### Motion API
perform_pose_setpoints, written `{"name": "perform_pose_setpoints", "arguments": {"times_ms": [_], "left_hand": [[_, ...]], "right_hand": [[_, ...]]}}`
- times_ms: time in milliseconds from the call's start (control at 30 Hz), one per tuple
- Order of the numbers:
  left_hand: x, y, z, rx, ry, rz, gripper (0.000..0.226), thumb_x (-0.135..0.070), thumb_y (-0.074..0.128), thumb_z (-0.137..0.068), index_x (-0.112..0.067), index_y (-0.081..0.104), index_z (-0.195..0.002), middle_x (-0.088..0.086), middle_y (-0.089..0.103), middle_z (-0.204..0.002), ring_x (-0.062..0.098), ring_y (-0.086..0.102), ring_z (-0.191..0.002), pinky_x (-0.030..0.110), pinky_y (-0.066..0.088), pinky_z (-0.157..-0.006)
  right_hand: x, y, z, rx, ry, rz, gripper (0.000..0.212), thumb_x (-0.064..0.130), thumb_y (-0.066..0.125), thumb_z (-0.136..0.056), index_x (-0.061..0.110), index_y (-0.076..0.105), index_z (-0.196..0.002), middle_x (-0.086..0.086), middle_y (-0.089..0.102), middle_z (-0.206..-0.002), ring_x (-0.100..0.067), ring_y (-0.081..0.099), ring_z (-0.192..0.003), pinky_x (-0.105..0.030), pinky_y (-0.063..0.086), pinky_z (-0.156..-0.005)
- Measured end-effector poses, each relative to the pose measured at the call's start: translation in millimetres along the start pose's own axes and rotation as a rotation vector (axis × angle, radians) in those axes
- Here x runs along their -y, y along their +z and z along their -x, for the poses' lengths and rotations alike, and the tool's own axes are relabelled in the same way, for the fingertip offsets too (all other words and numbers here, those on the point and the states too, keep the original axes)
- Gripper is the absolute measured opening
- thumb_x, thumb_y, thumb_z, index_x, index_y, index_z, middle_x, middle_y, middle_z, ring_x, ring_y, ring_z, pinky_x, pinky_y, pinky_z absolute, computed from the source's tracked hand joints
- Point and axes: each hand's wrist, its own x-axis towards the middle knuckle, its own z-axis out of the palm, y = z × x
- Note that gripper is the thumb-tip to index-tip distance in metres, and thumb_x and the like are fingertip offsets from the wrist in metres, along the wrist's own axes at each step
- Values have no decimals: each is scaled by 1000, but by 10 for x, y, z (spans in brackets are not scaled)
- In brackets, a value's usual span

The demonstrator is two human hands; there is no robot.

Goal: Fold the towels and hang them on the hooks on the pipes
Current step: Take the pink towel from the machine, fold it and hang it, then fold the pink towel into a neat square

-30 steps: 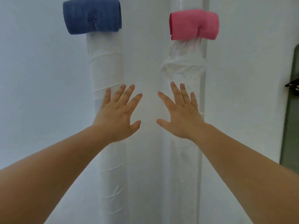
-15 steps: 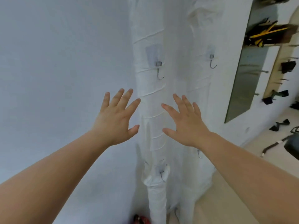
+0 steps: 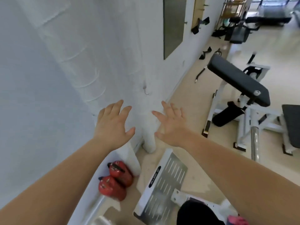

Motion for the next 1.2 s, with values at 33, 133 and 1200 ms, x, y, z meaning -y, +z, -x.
{"name": "perform_pose_setpoints", "arguments": {"times_ms": [33, 133, 1200], "left_hand": [[-133, 137, -1, 46, 19, 4, 80, -60, 52, -81, -24, 42, -151, 11, 29, -165, 37, 30, -147, 52, 25, -118], [-579, 526, -11, 193, 70, 1, 76, -58, 55, -84, -23, 42, -150, 10, 25, -166, 35, 27, -148, 51, 23, -119], [-6096, 2970, 909, 1247, 739, 283, 50, -59, 55, -81, -42, 51, -128, -8, 57, -130, 16, 57, -114, 42, 51, -100]], "right_hand": [[-112, 131, 74, 27, 25, 1, 83, 64, 50, -90, 44, 6, -157, -3, -20, -167, -34, -16, -153, -59, -5, -122], [-521, 513, 359, 119, 96, -22, 82, 64, 47, -92, 40, 4, -158, -5, -18, -167, -35, -13, -154, -59, -1, -122], [-3704, 2486, 5129, 85, 1015, -86, 52, 14, 54, -91, 13, 53, -142, -10, 53, -144, -37, 47, -132, -53, 43, -101]]}}
